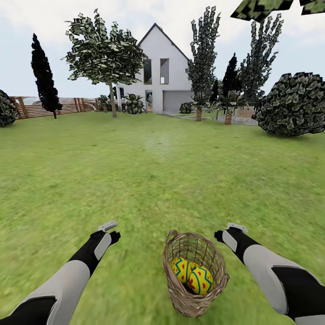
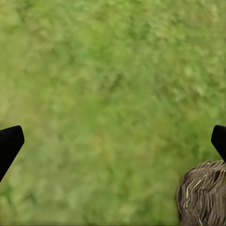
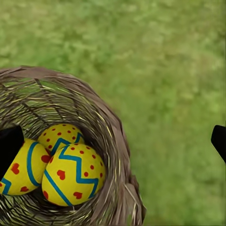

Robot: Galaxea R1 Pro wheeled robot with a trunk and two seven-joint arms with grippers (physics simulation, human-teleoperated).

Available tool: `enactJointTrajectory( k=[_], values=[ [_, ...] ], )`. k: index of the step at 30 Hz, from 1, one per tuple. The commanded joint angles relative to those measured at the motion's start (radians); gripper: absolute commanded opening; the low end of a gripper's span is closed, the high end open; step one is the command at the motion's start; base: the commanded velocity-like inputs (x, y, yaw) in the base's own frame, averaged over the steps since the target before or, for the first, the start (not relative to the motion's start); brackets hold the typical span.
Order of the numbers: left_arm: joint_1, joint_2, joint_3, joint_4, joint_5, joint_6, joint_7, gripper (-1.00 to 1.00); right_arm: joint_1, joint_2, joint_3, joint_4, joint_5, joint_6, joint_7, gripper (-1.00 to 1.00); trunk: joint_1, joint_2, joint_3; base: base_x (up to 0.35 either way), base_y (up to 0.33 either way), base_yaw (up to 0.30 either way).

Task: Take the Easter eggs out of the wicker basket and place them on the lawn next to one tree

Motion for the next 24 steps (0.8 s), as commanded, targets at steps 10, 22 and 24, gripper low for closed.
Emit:
enactJointTrajectory(
  k=[10, 22, 24],
  values=[
    [0.0, 0.011, 0.004, -0.003, 0.01, 0.002, 0.005, 1.0, 0.0, 0.001, -0.002, 0.0, -0.006, 0.009, -0.003, 1.0, 0.038, -0.071, -0.032, 0.0, 0.0, 0.0],
    [0.0, 0.013, 0.004, -0.004, 0.012, 0.0, 0.005, 1.0, 0.0, 0.001, -0.003, 0.002, -0.009, 0.051, -0.003, 1.0, 0.069, -0.127, -0.058, 0.0, 0.0, 0.0],
    [0.001, 0.013, 0.004, -0.004, 0.013, 0.0, 0.004, 1.0, 0.0, 0.001, -0.004, 0.001, -0.012, 0.085, -0.003, 1.0, 0.069, -0.127, -0.058, 0.0, 0.0, 0.0]
  ],
)
